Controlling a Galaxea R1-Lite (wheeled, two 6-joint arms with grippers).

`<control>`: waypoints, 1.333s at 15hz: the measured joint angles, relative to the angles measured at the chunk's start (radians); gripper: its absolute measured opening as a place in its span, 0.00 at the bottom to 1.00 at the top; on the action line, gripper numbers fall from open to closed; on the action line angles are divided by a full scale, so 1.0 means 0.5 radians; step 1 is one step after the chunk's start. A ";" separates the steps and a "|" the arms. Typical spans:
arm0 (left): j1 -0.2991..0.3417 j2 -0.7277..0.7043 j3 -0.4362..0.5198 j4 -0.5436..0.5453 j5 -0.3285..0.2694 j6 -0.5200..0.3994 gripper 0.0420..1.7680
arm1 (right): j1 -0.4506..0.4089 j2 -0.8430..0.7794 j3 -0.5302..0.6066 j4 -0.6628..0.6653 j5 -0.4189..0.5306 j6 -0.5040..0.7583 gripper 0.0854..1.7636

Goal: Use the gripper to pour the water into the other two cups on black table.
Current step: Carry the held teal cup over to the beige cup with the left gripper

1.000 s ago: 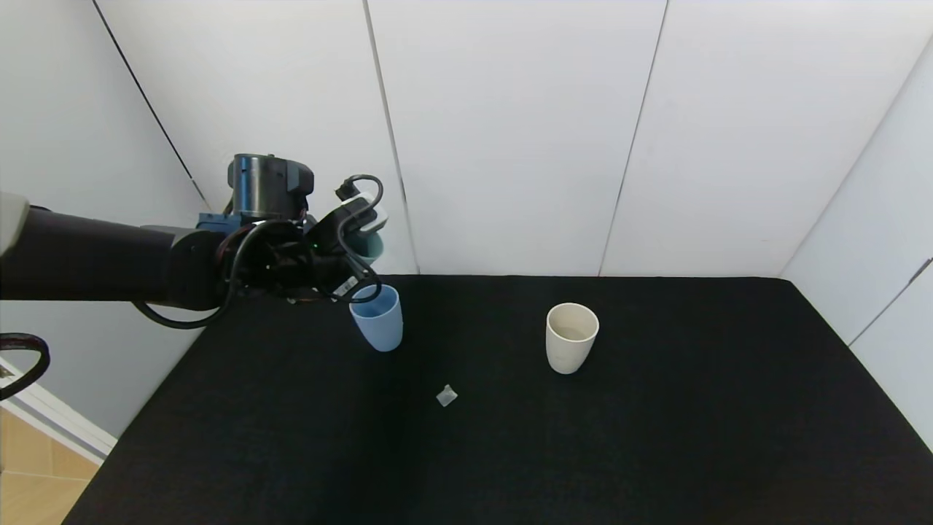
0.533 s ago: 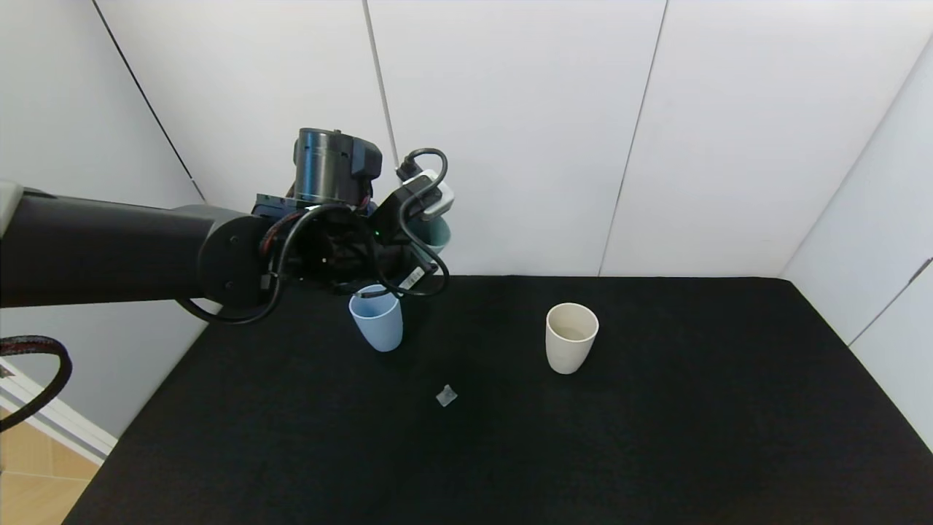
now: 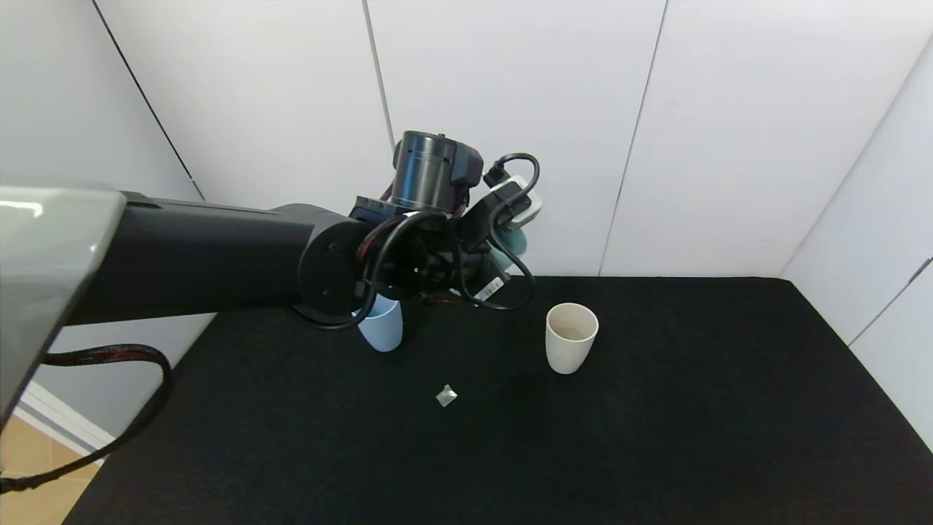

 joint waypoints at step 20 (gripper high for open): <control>-0.178 0.643 -0.618 0.057 0.536 0.862 0.67 | 0.003 0.000 0.000 0.000 -0.001 0.000 0.97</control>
